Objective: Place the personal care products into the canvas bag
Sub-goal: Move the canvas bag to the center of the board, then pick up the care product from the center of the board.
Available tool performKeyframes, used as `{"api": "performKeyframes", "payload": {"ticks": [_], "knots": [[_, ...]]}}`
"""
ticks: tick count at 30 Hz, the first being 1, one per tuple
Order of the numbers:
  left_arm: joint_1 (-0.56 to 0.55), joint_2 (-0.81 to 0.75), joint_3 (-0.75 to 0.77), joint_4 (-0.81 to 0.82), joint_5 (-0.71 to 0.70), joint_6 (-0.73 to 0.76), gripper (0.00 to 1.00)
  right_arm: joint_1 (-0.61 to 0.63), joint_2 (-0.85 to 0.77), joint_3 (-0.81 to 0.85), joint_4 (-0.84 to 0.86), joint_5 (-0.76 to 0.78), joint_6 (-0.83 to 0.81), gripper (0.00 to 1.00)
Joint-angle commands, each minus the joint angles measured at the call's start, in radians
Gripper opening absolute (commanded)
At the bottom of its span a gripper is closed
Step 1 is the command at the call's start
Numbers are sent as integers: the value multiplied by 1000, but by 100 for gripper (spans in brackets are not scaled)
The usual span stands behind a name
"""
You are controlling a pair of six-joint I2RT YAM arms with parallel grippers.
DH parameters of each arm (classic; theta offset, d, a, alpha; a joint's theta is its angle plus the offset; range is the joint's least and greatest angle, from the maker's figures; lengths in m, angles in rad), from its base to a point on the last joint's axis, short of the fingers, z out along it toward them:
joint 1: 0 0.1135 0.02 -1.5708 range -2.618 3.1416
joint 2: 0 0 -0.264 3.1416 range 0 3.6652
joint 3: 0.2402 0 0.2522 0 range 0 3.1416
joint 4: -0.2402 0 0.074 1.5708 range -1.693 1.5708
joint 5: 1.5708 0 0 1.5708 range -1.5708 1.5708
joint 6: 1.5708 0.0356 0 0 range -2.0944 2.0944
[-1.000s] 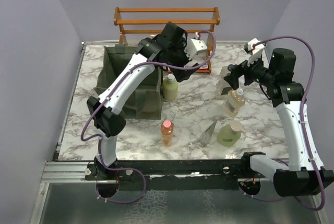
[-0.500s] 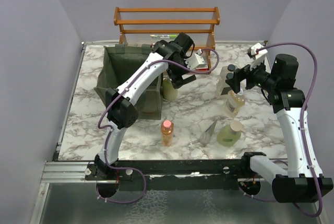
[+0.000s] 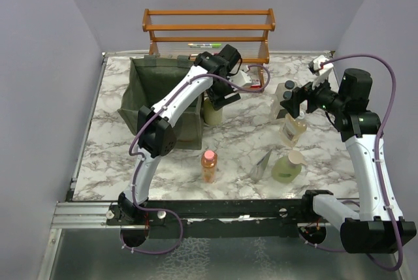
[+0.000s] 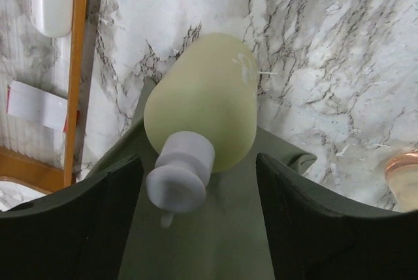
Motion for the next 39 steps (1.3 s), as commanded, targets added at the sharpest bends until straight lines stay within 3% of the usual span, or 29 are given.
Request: {"api": "performKeyframes", "payload": {"ticks": [1,17,25,31,39], "knots": [[35,26,24,-29,40,-25,69,-5,-9,-12,34,-37,14,99],[52,4,23,19,99,-69,53,-11,-9,-21,39,-49,18,99],[55,4,33,21,77,-64,30,-16,-20,-37,47,-51,18,99],[54,-18,65,20,98,-49,1,-19,-22,-47,54,-52,19,99],[51,-155,-6,104,161,-26,0,-21,-12,-46,55,-57,22,99]]}}
